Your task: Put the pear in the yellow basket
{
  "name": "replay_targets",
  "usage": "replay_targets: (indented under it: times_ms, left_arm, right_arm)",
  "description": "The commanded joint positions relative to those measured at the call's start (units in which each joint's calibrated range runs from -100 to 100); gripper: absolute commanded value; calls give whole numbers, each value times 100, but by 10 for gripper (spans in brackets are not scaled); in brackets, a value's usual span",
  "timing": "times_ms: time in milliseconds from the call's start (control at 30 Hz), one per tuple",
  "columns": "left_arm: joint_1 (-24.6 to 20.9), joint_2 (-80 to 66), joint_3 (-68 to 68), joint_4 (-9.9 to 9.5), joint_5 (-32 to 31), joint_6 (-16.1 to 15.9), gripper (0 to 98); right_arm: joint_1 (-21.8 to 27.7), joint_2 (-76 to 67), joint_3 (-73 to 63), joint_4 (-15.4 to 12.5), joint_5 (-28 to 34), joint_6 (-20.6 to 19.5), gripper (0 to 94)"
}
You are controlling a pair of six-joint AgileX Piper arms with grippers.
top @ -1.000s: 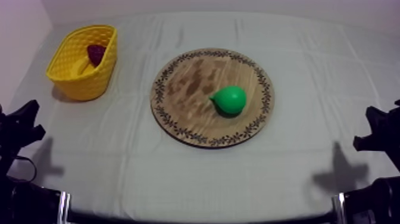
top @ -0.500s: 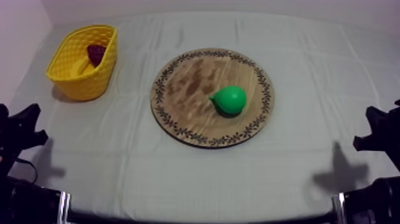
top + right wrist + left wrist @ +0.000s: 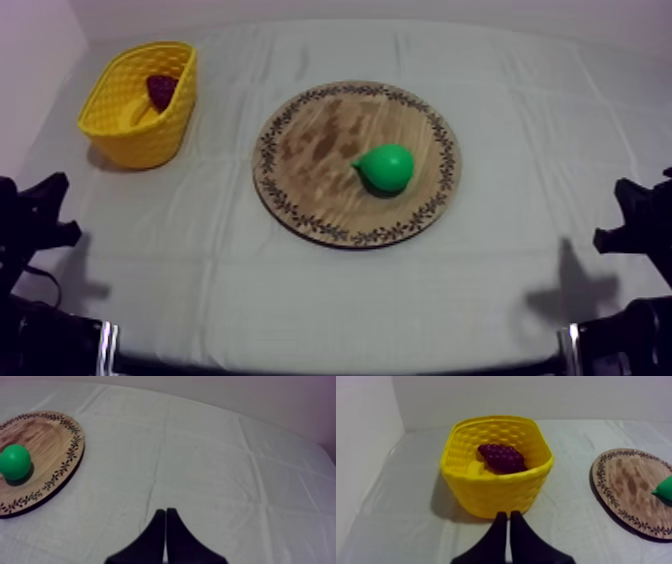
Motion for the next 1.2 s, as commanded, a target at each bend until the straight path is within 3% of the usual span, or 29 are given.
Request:
replay_targets:
  times_ms: [0,467,733,1167]
  left_arm:
    - [21,167,-122,-41,-8,20,0]
    - [289,2417,-2734,-66,172,341,0]
    - [493,3701,-4514,164,1022,207,0]
    - [985,5558,-6788,577,1424,-142,0]
  right_arm:
    - [1,1,5,0,1,0,5]
    - [1,1,5,0,1,0,5]
    - [1,1,5,0,1,0,5]
    - [1,1,5,0,1,0,5]
